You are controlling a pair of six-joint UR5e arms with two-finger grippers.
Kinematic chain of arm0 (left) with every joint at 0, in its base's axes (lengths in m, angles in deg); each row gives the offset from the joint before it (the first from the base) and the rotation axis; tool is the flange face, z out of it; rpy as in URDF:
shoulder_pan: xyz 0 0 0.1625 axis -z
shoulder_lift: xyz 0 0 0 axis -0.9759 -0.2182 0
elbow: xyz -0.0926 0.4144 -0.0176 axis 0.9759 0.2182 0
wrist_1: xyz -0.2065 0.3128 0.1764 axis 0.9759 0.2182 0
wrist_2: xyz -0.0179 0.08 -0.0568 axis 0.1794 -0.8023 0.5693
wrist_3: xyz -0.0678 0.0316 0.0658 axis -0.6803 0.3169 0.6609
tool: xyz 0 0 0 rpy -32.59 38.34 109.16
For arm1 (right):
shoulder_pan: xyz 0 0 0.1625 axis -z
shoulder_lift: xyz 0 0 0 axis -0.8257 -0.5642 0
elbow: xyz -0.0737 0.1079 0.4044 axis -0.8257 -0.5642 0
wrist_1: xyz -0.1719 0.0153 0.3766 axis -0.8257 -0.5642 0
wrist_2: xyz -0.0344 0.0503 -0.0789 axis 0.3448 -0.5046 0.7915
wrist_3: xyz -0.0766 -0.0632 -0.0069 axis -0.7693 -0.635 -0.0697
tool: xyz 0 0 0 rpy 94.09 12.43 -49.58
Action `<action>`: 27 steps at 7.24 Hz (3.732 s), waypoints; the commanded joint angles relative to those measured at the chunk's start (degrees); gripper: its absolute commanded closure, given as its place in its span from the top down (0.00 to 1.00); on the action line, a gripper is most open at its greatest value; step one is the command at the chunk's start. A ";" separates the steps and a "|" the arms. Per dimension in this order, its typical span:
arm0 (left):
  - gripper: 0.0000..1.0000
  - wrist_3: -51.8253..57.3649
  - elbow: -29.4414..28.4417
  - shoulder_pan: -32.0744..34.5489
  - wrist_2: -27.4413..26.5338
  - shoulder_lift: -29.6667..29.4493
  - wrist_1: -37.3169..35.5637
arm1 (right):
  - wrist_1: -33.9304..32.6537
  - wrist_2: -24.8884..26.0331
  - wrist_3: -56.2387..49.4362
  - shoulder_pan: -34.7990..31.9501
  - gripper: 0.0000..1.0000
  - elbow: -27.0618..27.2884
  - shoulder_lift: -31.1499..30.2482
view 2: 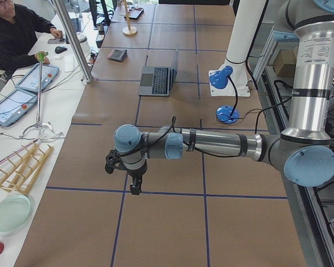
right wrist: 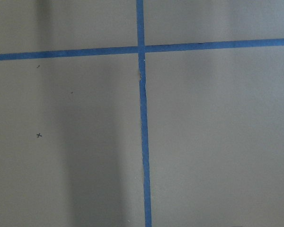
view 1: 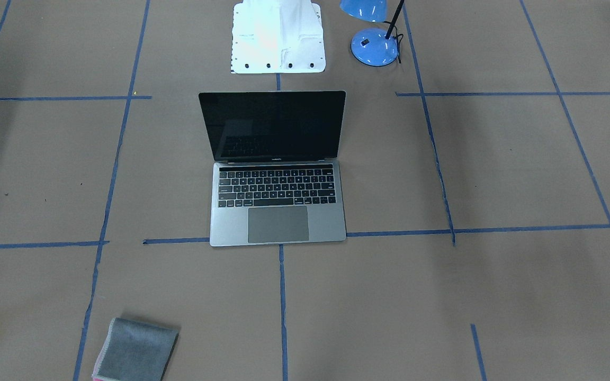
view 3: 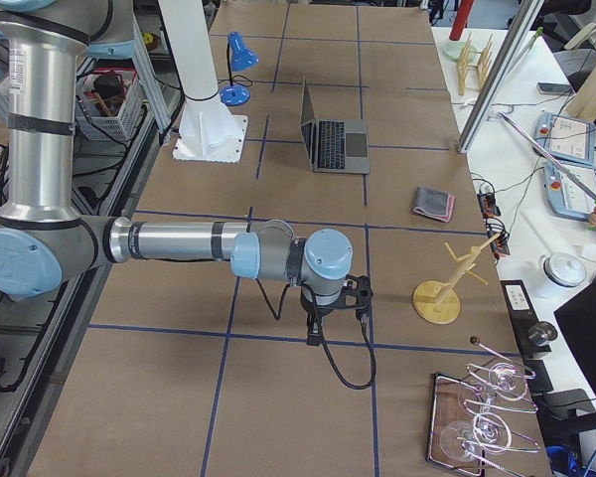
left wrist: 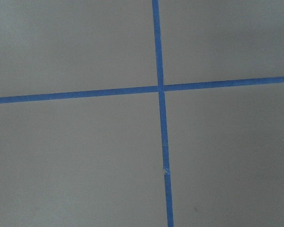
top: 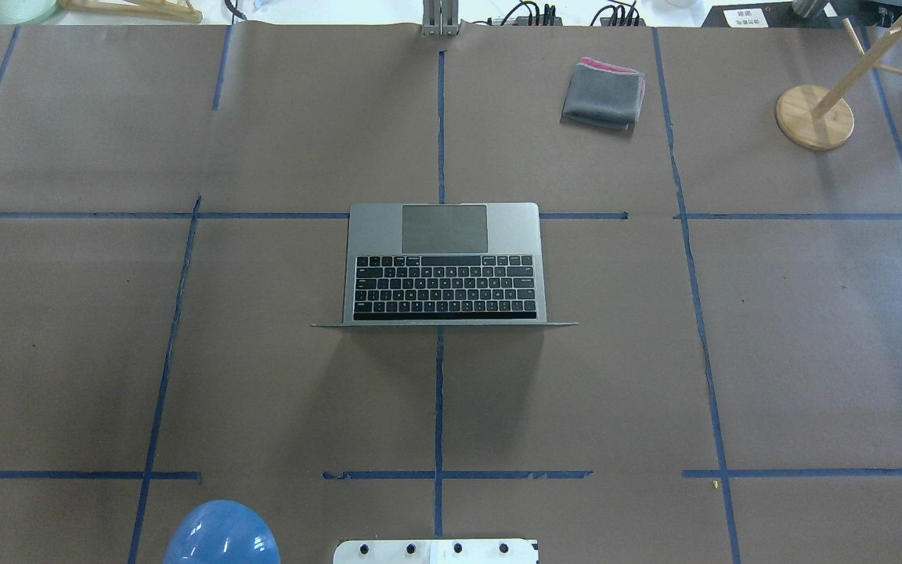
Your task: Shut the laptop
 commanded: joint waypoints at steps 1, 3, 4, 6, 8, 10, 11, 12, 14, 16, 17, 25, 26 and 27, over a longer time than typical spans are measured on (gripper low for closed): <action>1.00 0.17 -0.03 0.00 0.00 0.00 0.00 | 0.09 0.09 0.17 0.04 1.00 0.40 0.24; 1.00 0.17 0.05 0.00 0.00 0.00 0.00 | 0.00 0.09 0.18 0.04 1.00 0.14 0.24; 1.00 0.18 0.05 0.00 0.00 0.00 0.00 | 0.09 0.09 0.18 0.04 1.00 0.14 0.24; 1.00 0.35 0.14 0.00 0.00 0.00 0.00 | 0.09 0.18 0.18 0.04 1.00 0.14 0.33; 1.00 0.53 0.14 0.00 0.00 0.00 0.09 | 0.09 0.18 0.09 0.04 1.00 0.32 0.33; 1.00 0.53 0.05 0.00 0.00 0.00 1.05 | 0.18 0.09 0.26 0.04 1.00 0.76 0.50; 1.00 0.61 0.14 0.00 0.00 0.00 1.14 | 0.18 0.18 0.35 0.04 1.00 0.76 0.50; 1.00 0.53 0.14 0.00 0.00 -0.26 1.14 | 0.18 0.18 0.27 0.04 1.00 0.84 0.76; 1.00 0.00 0.66 -0.09 0.00 -0.79 1.14 | 0.18 0.26 0.18 0.04 1.00 1.98 0.85; 1.00 -0.26 1.98 -0.18 0.00 -1.14 1.14 | 0.00 -0.35 0.18 0.04 1.00 3.04 1.03; 1.00 -0.61 3.12 -0.18 0.00 -2.97 0.19 | -0.35 0.08 0.18 0.04 1.00 4.26 3.55; 1.00 -67.68 31.68 -31.16 3.43 -18.24 -0.79 | 4.82 -6.93 1.40 2.15 1.00 4.89 2.70; 1.00 -75.68 32.04 -35.73 2.73 -22.63 -0.79 | 6.23 -9.21 6.02 3.37 0.99 5.84 2.70; 0.99 -82.72 32.05 -40.21 1.51 -26.07 -0.79 | 8.76 -9.92 12.85 6.60 1.00 8.90 2.79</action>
